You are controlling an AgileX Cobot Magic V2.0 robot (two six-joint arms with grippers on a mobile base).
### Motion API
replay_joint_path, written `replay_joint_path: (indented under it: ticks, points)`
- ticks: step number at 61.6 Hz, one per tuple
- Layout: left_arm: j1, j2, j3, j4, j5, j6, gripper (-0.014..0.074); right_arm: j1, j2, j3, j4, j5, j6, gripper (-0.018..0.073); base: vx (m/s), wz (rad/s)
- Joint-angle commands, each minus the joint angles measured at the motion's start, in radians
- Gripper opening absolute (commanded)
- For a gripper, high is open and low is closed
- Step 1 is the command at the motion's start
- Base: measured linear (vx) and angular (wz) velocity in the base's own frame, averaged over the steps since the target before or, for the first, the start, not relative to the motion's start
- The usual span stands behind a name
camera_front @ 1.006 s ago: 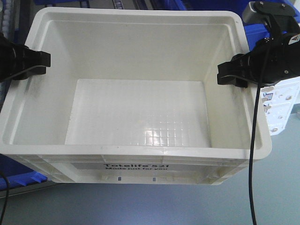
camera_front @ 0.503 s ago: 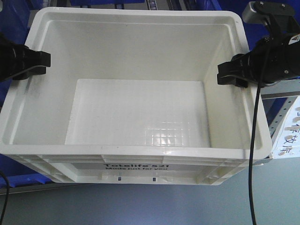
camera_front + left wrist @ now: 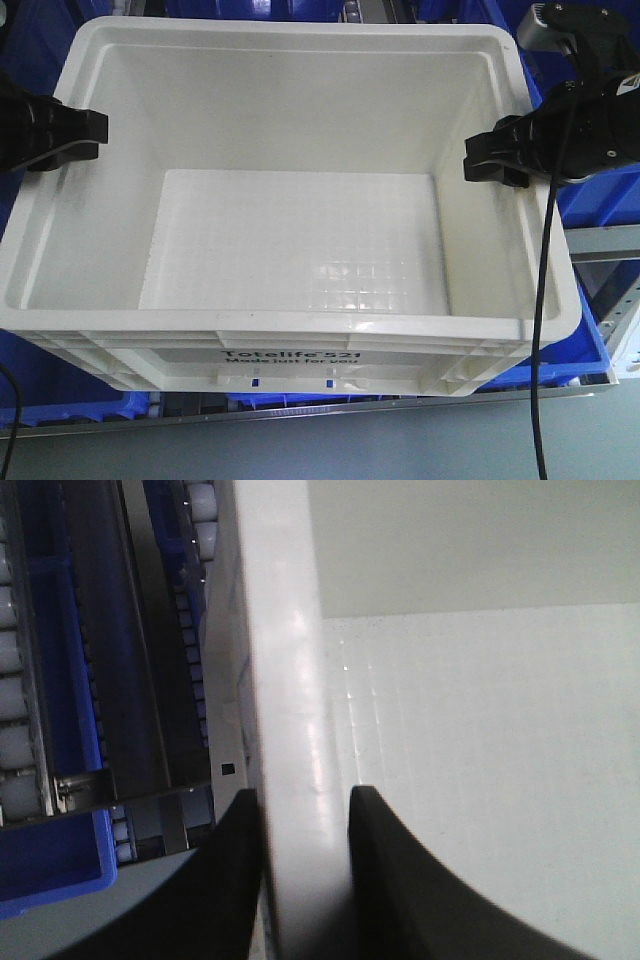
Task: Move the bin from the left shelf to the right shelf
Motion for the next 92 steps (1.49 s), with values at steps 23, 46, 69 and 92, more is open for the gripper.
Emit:
replay_joint_path:
  ticks: [23, 46, 69, 92]
  points:
    - [-0.005, -0.033, -0.040, -0.015, -0.123, 0.016, -0.0008, -0.002, -0.045, -0.036, 0.040, -0.044, -0.056, -0.0004, 0.20, 0.09]
    - [-0.005, -0.033, -0.040, -0.015, -0.124, 0.016, -0.0008, -0.002, -0.045, -0.036, 0.040, -0.044, -0.056, -0.0004, 0.16, 0.03]
    - [-0.005, -0.033, -0.040, -0.015, -0.124, 0.016, -0.0008, -0.002, -0.045, -0.036, 0.040, -0.044, -0.056, -0.0004, 0.07, 0.02]
    - [-0.005, -0.033, -0.040, -0.015, -0.123, 0.016, -0.0008, -0.002, -0.045, -0.036, 0.040, -0.044, -0.056, -0.0004, 0.00, 0.00]
